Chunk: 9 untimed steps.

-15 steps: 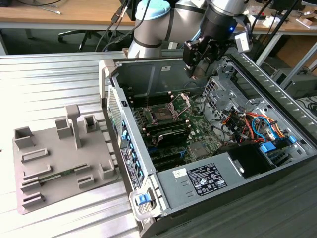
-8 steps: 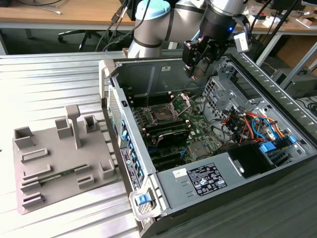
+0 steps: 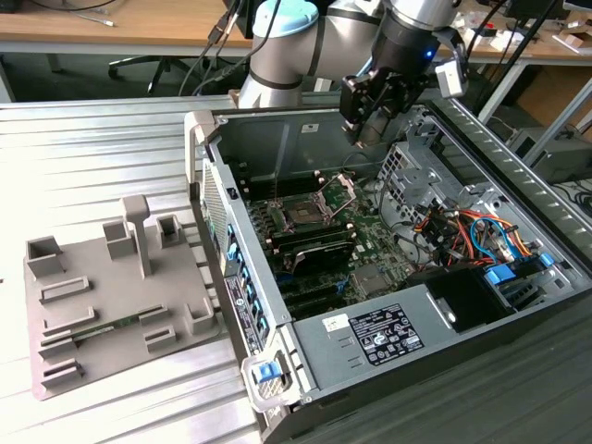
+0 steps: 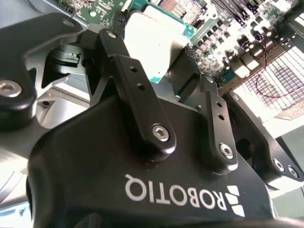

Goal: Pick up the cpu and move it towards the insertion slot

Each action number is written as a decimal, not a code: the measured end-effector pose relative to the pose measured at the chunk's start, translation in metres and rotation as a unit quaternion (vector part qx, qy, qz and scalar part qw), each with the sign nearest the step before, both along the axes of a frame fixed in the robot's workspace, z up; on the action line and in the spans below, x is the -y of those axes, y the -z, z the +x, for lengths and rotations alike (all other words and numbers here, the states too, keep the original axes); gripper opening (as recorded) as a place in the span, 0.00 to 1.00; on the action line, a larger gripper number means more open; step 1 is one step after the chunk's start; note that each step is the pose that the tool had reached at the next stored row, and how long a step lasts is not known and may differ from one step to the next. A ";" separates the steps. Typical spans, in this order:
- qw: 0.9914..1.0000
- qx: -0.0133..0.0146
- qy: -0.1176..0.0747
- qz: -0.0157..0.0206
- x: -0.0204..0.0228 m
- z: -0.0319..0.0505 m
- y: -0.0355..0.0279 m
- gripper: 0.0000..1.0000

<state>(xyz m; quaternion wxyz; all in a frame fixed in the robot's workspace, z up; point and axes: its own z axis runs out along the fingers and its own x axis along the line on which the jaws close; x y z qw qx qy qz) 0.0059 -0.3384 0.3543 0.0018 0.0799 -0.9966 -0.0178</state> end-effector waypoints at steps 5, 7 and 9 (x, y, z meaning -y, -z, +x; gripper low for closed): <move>1.000 0.000 0.004 0.000 -0.0008 -0.0018 0.0015 0.55; 1.000 0.000 0.004 0.000 -0.0008 -0.0033 0.0018 0.55; 1.000 0.000 0.005 0.000 -0.0008 -0.0052 0.0022 0.55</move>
